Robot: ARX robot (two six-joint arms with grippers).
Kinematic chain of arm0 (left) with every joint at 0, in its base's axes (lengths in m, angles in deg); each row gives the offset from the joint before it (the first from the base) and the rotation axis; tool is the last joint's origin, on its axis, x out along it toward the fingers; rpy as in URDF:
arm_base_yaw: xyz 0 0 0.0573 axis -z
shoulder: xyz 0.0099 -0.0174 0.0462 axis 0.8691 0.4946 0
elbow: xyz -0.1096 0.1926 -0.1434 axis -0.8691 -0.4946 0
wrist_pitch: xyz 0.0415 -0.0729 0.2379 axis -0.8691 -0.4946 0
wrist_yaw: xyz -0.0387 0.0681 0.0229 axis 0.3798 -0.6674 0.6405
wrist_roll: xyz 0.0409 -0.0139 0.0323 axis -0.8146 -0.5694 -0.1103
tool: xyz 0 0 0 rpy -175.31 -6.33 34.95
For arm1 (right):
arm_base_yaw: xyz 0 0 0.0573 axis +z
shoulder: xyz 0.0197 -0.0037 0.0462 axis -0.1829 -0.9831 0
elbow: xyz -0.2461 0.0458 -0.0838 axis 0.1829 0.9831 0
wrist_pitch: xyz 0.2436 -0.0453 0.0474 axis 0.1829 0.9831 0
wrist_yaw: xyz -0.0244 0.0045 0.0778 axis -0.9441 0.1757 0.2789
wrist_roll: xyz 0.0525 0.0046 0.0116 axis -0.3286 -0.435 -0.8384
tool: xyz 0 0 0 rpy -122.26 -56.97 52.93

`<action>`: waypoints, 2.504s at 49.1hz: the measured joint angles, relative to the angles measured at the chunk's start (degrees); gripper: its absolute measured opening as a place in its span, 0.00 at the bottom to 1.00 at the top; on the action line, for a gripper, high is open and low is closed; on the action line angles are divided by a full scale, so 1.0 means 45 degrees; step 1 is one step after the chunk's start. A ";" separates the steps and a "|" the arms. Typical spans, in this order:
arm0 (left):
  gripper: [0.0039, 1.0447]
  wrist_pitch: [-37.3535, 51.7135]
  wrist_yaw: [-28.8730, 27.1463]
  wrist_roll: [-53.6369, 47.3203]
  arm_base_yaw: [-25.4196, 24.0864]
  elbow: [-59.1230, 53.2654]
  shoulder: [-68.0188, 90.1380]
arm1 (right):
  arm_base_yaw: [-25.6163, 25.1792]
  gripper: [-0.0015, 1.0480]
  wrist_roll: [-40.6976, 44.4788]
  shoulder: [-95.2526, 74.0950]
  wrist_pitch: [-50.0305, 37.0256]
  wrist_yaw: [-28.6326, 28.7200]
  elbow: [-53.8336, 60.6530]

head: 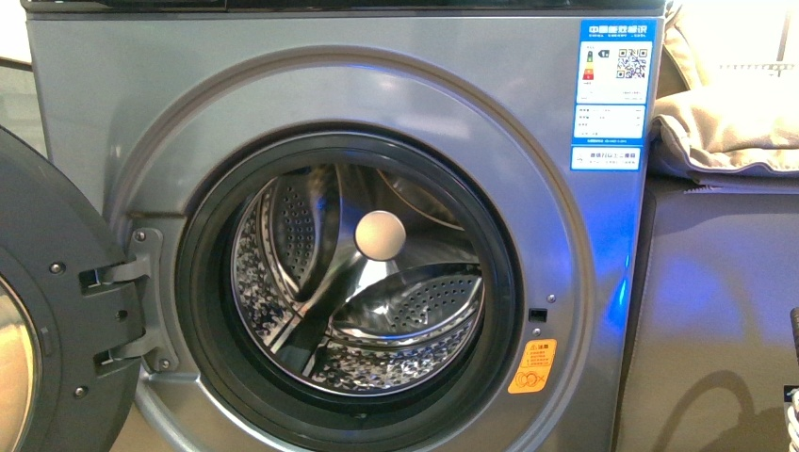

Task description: Put clothes into washing machine

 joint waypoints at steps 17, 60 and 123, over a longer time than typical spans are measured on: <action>0.94 0.0000 0.0000 0.0005 0.0000 0.0000 0.0000 | -0.0204 0.61 0.0141 -0.0063 -0.0267 -0.0024 0.0097; 0.94 0.0000 0.0000 0.0005 0.0000 0.0000 0.0000 | -0.0403 0.06 -0.1268 0.4731 -0.3988 0.0884 0.4595; 0.94 0.0000 0.0000 0.0000 0.0000 0.0000 0.0000 | 0.0398 0.06 -0.2040 1.9822 -0.1773 0.2759 0.7475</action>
